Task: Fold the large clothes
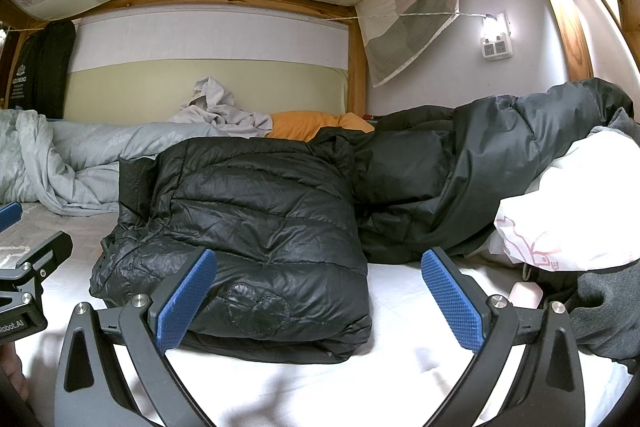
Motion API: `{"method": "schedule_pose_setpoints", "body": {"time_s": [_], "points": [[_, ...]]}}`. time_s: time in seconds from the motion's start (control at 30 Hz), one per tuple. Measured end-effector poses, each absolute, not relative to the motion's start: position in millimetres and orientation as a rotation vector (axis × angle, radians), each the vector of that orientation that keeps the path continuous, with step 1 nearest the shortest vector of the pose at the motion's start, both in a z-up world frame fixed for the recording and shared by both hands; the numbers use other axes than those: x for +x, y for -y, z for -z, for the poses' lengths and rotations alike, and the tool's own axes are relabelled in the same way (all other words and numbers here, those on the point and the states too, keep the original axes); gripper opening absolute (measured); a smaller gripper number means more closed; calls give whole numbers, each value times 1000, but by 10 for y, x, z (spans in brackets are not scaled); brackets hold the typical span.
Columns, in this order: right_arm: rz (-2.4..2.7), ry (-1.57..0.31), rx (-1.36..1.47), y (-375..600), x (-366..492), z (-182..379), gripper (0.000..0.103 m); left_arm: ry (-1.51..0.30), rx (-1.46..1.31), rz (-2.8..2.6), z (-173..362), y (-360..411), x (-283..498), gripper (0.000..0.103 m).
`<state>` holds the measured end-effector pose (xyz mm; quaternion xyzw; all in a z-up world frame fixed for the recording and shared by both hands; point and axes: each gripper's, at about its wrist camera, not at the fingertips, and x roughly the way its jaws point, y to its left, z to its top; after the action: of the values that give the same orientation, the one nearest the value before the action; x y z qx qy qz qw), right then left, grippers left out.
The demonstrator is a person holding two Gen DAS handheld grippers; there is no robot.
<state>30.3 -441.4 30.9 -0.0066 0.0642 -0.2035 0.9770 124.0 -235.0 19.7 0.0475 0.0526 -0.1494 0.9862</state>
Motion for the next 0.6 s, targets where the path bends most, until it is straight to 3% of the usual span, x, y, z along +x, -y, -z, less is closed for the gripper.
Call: {"method": "schedule_pose_setpoints", "body": {"time_s": [0.6], "points": [[410, -130, -13, 4415, 305, -308, 103, -117, 105, 313, -204, 2332, 1238, 103]]}}
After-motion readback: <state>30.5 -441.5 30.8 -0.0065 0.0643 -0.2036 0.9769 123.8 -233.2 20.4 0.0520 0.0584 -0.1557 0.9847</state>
